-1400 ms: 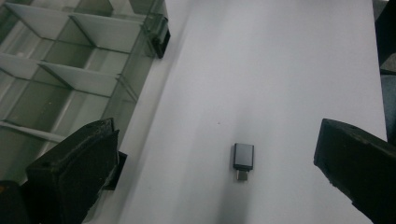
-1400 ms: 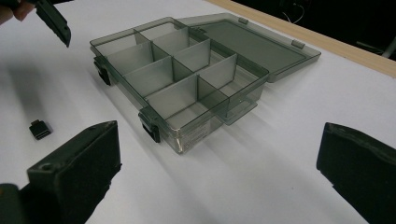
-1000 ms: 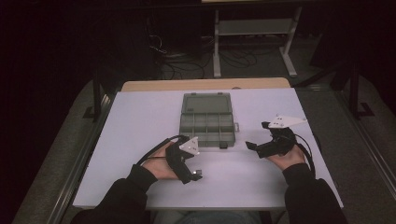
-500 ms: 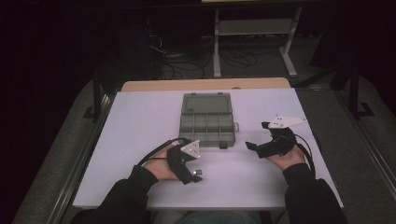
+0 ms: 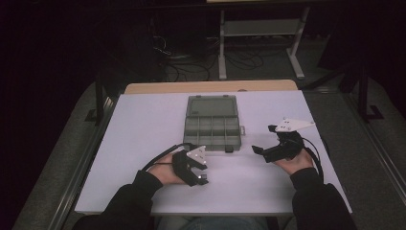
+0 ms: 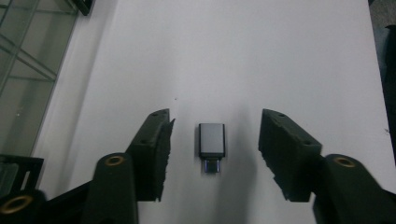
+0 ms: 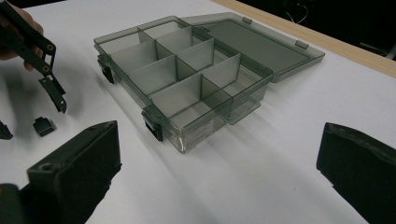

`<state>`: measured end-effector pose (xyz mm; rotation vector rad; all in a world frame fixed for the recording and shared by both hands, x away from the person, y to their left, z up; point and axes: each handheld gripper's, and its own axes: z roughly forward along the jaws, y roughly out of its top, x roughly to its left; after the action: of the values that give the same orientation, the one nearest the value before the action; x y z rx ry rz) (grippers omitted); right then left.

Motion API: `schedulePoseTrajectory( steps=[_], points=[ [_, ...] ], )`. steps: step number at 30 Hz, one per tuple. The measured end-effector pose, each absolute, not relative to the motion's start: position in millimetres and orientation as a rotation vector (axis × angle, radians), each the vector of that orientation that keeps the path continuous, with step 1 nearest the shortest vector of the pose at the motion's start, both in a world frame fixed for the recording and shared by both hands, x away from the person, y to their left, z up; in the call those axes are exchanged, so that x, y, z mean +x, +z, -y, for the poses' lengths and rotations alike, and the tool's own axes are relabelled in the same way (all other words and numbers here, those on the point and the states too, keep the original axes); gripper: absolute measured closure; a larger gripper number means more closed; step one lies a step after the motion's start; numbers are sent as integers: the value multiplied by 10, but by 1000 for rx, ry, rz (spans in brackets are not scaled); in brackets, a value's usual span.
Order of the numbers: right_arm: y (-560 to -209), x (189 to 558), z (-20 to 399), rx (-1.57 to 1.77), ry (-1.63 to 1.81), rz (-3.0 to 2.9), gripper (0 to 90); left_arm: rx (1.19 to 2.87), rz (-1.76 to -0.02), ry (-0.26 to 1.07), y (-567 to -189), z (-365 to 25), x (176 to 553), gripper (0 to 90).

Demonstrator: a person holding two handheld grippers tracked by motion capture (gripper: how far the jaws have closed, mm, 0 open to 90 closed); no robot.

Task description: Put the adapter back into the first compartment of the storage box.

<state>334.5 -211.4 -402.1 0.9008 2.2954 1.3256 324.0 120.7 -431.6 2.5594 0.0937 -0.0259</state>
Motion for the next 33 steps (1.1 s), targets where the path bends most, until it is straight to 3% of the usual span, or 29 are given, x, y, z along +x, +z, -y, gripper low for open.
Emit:
schedulePoseTrajectory(
  steps=[18, 33],
  points=[
    [-4011, 3341, 2123, 891, 1325, -2287, 0, 2567, -120, -4, -4340, -1208, 3274, 759],
    [-4009, 3341, 2139, 895, 1327, -2282, 0, 2538, -144, -34, -4242, -1249, 3318, 763]
  ],
)
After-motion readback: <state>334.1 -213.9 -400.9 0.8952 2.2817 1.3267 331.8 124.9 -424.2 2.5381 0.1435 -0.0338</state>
